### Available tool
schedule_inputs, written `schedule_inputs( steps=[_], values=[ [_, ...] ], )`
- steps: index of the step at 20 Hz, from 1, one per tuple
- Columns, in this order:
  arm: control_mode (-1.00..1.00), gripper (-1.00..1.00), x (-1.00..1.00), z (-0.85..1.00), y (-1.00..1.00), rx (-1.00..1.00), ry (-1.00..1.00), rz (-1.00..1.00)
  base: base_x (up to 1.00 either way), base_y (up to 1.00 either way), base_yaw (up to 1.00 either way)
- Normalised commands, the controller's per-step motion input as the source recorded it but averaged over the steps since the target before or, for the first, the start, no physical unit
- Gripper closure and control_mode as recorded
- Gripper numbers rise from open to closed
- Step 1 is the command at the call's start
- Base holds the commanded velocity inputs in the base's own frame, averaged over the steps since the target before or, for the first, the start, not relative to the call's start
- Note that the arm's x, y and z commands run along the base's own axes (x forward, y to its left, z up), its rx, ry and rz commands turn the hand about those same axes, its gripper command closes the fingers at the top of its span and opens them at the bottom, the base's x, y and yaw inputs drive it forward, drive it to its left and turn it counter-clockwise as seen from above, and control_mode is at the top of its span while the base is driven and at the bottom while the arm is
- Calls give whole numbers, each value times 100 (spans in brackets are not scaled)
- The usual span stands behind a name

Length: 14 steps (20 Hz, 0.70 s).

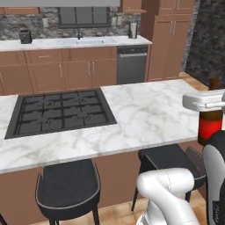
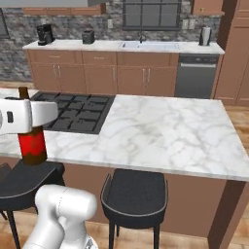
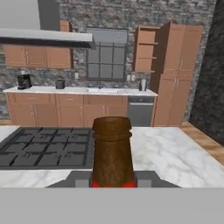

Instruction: Get the candle and the beer from the cabinet and move them to the dining counter.

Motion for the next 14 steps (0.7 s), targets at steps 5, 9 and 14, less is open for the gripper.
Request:
schedule_inputs(
  steps=[5,9,14],
  values=[
    [100,100,0,0,0,0,0,0,49,3,16],
    [-100,100,51,-16,0,0,6,16,14,0,4],
    [-100,100,90,-27,-6,1,5,33,0,0,0]
  ],
)
